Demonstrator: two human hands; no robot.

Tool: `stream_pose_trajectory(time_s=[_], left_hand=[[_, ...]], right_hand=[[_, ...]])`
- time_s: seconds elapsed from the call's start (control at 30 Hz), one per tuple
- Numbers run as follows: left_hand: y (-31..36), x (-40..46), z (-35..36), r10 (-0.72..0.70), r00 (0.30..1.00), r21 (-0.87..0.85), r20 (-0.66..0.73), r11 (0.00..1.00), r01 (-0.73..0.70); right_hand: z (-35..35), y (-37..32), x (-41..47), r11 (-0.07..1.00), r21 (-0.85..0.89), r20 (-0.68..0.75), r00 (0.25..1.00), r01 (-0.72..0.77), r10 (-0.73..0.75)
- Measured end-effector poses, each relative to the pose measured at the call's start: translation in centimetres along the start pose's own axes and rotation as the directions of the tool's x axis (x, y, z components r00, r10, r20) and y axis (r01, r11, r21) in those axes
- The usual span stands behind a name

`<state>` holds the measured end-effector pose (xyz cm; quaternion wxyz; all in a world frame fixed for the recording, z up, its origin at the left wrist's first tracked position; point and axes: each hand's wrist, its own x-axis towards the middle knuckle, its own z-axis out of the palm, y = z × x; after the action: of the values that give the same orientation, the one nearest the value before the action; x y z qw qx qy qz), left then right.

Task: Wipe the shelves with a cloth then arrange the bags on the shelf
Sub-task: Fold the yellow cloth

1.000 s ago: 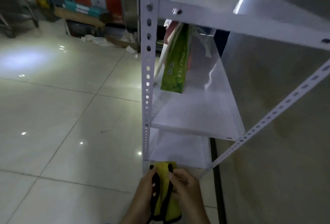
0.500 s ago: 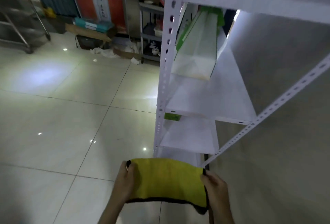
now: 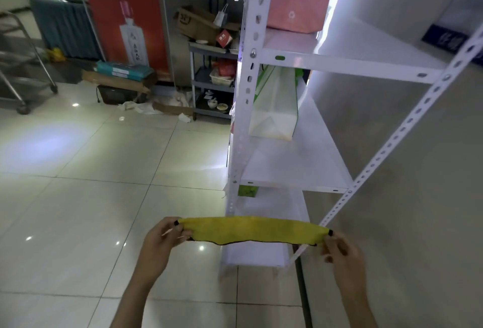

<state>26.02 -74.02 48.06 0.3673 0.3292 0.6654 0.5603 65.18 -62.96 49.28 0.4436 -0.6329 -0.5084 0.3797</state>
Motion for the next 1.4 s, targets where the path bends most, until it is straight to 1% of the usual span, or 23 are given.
stream_pose_trajectory(time_s=[0.07,0.13,0.2,0.3,0.33,0.37,0.4,0.43,0.5,0.53,0.6,0.63,0.7,0.73,0.77,0.8,0.87,0.93,1.0,1.1,1.2,1.27,1.4], left_hand=[[0.3,-0.4,-0.5,0.004,1.0,-0.041,0.014,0.999,-0.003],[0.3,-0.5,-0.8,-0.029,0.998,-0.081,0.055,0.996,0.034],[0.1,-0.1,-0.7,-0.088,0.996,-0.1,0.017,0.991,0.089],[-1.5,1.1,-0.4,-0.096,0.991,0.032,-0.096,0.994,0.1],[-2.3,1.3,-0.4,-0.125,0.986,0.054,-0.112,0.99,0.132],[-3.2,1.6,-0.6,-0.215,0.971,0.04,-0.101,0.975,0.22],[-4.0,1.7,-0.8,-0.336,0.94,-0.009,-0.057,0.942,0.336],[-4.9,1.5,-1.1,-0.459,0.888,-0.055,0.03,0.886,0.46],[-6.2,0.5,-1.4,-0.636,0.738,-0.092,0.225,0.74,0.666],[-7.0,0.0,-1.5,-0.686,0.671,-0.089,0.281,0.678,0.73],[-8.8,-0.8,-1.6,-0.746,0.578,-0.068,0.331,0.592,0.803],[-9.6,-1.1,-1.6,-0.766,0.546,-0.048,0.34,0.566,0.823],[-10.4,-1.6,-1.6,-0.791,0.5,0.006,0.352,0.536,0.844],[-10.3,-1.6,-1.6,-0.789,0.49,0.027,0.37,0.536,0.844],[-10.1,-1.6,-1.6,-0.777,0.498,0.032,0.384,0.551,0.834],[-9.7,-1.5,-1.6,-0.754,0.527,0.015,0.392,0.578,0.816],[-8.7,-1.3,-1.5,-0.686,0.61,-0.057,0.397,0.644,0.762],[-7.2,-1.5,-1.2,-0.61,0.694,-0.1,0.382,0.72,0.687],[-6.0,-1.7,-0.3,-0.544,0.762,-0.068,0.352,0.797,0.601],[-4.6,-2.4,2.2,-0.447,0.833,0.006,0.327,0.882,0.471],[-3.7,-3.3,5.2,-0.322,0.88,0.071,0.35,0.945,0.318],[-3.4,-3.9,7.0,-0.251,0.891,0.114,0.379,0.968,0.224],[-3.2,-5.2,9.5,-0.189,0.902,0.158,0.388,0.978,0.137]], right_hand=[[-0.1,0.4,0.1,0.997,0.07,0.038,0.999,-0.014,0.012],[0.0,1.0,0.2,0.991,0.128,0.056,0.998,-0.05,0.043],[0.3,1.1,0.1,0.981,0.172,0.075,0.994,-0.086,0.074],[1.2,1.3,-0.2,0.981,0.162,0.088,0.991,-0.11,0.097],[1.5,1.7,-0.3,0.981,0.153,0.099,0.99,-0.118,0.104],[1.8,2.1,-0.4,0.981,0.144,0.115,0.987,-0.129,0.113],[2.1,2.7,-0.4,0.979,0.14,0.128,0.983,-0.147,0.129],[2.2,3.2,-0.4,0.975,0.143,0.14,0.979,-0.168,0.148],[2.3,4.1,-0.4,0.965,0.146,0.183,0.964,-0.219,0.191],[2.3,4.5,-0.4,0.962,0.139,0.219,0.955,-0.235,0.202],[2.3,5.1,-0.5,0.965,0.121,0.299,0.936,-0.232,0.188],[2.3,5.4,-0.5,0.969,0.111,0.335,0.926,-0.22,0.171],[2.3,5.6,-0.6,0.977,0.099,0.401,0.906,-0.191,0.137],[2.2,5.6,-0.6,0.977,0.103,0.423,0.898,-0.184,0.124],[2.2,5.4,-0.6,0.975,0.119,0.444,0.888,-0.185,0.114],[2.1,5.3,-0.7,0.972,0.133,0.459,0.882,-0.192,0.111],[2.0,5.1,-0.8,0.965,0.146,0.455,0.881,-0.216,0.129],[1.9,5.7,-0.8,0.973,0.098,0.413,0.898,-0.211,0.154],[2.2,6.6,-0.8,0.986,0.024,0.373,0.916,-0.165,0.145],[3.7,6.6,-1.8,1.0,-0.017,0.356,0.934,-0.006,0.012],[6.1,5.2,-3.7,0.985,-0.051,0.382,0.915,0.162,-0.131],[7.8,4.2,-5.2,0.975,-0.059,0.404,0.898,0.215,-0.173],[9.8,3.7,-7.4,0.928,-0.134,0.459,0.852,0.347,-0.252]])
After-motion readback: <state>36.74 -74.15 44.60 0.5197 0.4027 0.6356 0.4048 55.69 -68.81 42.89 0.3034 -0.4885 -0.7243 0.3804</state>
